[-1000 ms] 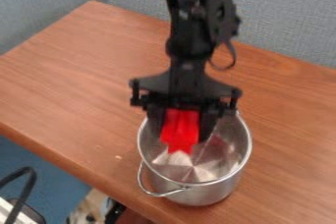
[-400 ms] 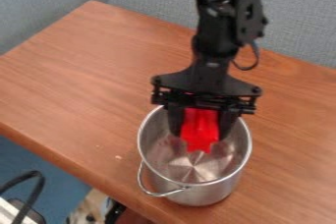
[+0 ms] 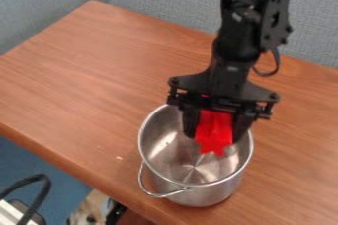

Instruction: Move the red object from the metal pot to the table

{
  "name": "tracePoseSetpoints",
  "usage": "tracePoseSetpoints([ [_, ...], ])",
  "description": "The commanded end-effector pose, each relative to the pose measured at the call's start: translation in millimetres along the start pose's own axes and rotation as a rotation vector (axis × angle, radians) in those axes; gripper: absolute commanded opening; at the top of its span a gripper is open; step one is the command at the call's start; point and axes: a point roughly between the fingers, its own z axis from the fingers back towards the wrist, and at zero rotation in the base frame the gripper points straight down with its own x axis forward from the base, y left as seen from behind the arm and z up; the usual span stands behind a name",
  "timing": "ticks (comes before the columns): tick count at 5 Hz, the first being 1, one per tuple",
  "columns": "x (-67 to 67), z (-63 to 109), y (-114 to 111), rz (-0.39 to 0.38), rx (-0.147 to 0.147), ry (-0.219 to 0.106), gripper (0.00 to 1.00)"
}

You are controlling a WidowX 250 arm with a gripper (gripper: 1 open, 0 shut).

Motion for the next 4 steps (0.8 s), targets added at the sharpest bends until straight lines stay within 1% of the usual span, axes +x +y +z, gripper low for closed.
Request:
tracePoseSetpoints([
  [1, 9.0, 20.7, -4, 0.108, -0.047, -0.044, 0.0],
  [2, 2.2, 27.9, -8, 0.151, -0.062, -0.037, 0.0],
  [3, 3.6, 33.4, -12, 0.124, -0.074, -0.013, 0.0],
  [4, 1.1, 24.5, -26, 0.105, -0.063, 0.02, 0.0],
])
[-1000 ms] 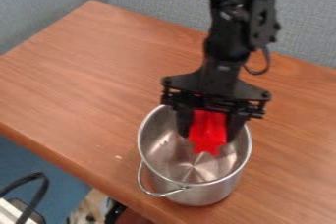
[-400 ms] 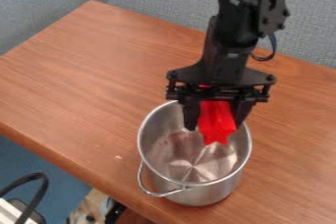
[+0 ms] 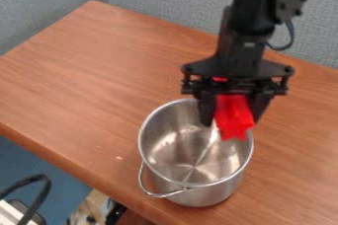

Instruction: Move the red object from the metal pot to the table

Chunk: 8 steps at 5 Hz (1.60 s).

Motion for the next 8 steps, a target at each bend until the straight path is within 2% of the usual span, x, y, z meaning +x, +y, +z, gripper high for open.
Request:
tracePoseSetpoints([
  [1, 3.2, 3.3, -30, -0.034, -0.035, -0.035, 0.0],
  [2, -5.2, 2.1, -25, -0.089, -0.051, -0.034, 0.0],
  [4, -7.5, 12.7, -9, -0.11, -0.099, -0.032, 0.0],
  [5, -1.5, 19.9, 2, -0.086, -0.121, -0.031, 0.0],
  [7, 0.1, -11.3, -1, -0.112, -0.096, -0.037, 0.0],
  [8, 18.0, 1.1, 2, -0.109, -0.143, -0.051, 0.0],
])
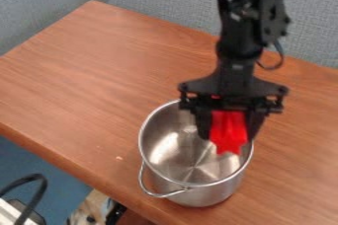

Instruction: Move the red object from the metal pot to the table

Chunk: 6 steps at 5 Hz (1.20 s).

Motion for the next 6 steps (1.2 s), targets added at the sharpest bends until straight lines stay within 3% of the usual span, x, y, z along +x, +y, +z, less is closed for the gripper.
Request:
tracePoseSetpoints([
  [1, 27.1, 10.7, 4, 0.014, -0.053, -0.05, 0.0],
  [3, 26.6, 1.3, -12, -0.055, -0.067, -0.056, 0.0],
  [6, 9.9, 1.4, -6, -0.051, -0.048, -0.059, 0.0],
])
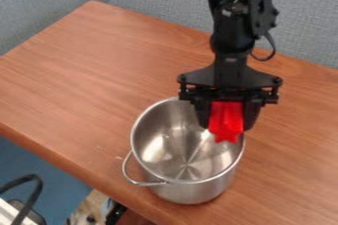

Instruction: Move the red object from the metal pot to the table

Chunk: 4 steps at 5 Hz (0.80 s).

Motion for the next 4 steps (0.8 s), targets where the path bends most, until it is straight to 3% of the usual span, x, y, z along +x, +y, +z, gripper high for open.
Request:
tracePoseSetpoints([
  [1, 2.1, 4.1, -8, 0.046, -0.019, -0.049, 0.0],
  [2, 7.5, -1.9, -15, 0.085, -0.016, -0.067, 0.0],
  [4, 15.7, -3.9, -8, 0.016, -0.025, -0.091, 0.0],
])
